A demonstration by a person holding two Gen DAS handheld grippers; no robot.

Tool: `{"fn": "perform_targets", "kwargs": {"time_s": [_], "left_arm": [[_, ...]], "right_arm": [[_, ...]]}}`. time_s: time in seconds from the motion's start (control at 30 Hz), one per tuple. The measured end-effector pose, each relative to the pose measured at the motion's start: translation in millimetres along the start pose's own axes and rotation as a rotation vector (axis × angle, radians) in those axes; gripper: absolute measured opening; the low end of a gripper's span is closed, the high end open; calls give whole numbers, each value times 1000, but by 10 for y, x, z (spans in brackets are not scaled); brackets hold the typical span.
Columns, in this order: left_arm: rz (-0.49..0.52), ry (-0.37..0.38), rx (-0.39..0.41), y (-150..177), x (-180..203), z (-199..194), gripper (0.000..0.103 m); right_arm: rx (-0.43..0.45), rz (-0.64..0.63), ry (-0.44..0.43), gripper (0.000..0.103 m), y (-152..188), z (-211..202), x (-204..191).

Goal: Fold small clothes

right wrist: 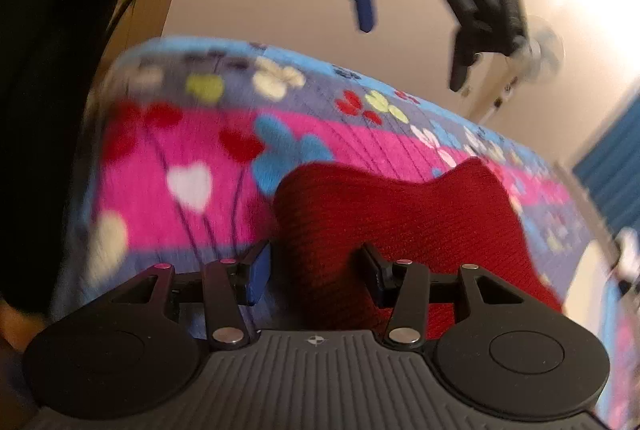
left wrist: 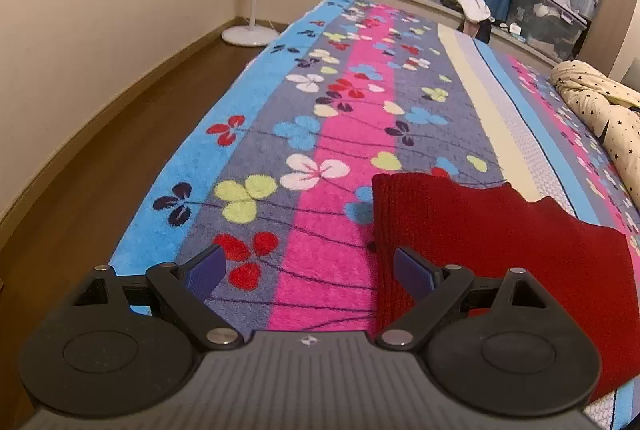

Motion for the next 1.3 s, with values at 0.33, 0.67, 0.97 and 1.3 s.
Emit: {"fn": "perform_targets", "kwargs": {"time_s": [0.33, 0.67, 0.97, 1.3], "left_arm": [[-140, 267, -158, -25, 230, 461, 94], [-157, 521, -349, -47, 775, 1198, 92], [-132, 586, -224, -239, 841, 968, 30], [-232, 470, -68, -191, 100, 204, 30]], "right_arm": [[124, 141, 32, 15, -358, -413, 372], [223, 296, 72, 15, -401, -876, 733], [212, 273, 72, 14, -430, -857, 521], [339, 467, 35, 14, -1059, -1219, 366]]}}
Point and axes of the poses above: each gripper's, at about its wrist camera, not at the fingertips, and z roughly the way its jaws point, x to its right, y to its underside, the point moved 9 cm from there along z, roughly the way its jaws point, and after that the axes turned 9 degrees about z, right-handed, at the moved point
